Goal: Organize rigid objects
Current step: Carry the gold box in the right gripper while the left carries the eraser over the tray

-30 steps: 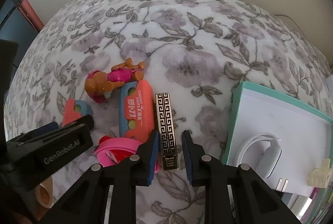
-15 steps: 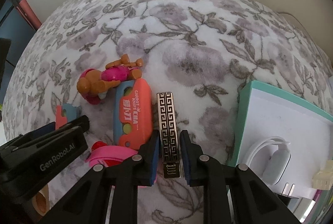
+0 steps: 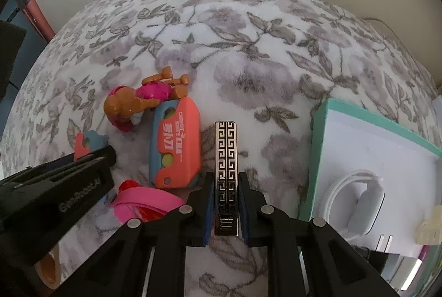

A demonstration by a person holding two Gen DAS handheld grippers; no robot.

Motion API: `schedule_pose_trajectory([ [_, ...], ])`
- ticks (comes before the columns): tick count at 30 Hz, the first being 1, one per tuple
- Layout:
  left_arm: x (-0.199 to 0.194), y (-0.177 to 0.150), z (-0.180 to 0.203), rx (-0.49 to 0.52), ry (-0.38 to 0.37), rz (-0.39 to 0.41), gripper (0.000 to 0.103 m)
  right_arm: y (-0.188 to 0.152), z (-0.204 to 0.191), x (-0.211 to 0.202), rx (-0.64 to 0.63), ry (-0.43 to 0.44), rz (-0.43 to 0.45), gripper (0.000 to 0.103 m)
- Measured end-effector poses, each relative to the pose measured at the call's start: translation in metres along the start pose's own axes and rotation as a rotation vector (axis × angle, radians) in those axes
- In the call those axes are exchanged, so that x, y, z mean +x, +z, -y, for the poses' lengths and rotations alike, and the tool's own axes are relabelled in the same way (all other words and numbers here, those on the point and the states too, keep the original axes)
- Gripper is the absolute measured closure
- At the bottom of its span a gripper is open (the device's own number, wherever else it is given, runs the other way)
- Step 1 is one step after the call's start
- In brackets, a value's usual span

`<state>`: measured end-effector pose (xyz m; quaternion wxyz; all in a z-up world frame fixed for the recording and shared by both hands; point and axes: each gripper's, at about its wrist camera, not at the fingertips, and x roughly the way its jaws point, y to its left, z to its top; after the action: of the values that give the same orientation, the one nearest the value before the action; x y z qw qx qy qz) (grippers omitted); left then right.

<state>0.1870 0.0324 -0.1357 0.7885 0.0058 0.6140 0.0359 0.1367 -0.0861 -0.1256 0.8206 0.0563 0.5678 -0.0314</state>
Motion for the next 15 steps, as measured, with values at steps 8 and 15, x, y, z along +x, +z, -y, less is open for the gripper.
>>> schedule_pose_trajectory([
  [8, -0.011, -0.002, 0.001, -0.002, 0.023, 0.013, 0.059, -0.003, 0.005, -0.009, 0.027, 0.023, -0.006, 0.087],
  [15, -0.047, -0.002, -0.003, -0.024, 0.030, 0.100, 0.059, -0.003, 0.022, -0.040, 0.076, 0.050, 0.034, 0.087],
])
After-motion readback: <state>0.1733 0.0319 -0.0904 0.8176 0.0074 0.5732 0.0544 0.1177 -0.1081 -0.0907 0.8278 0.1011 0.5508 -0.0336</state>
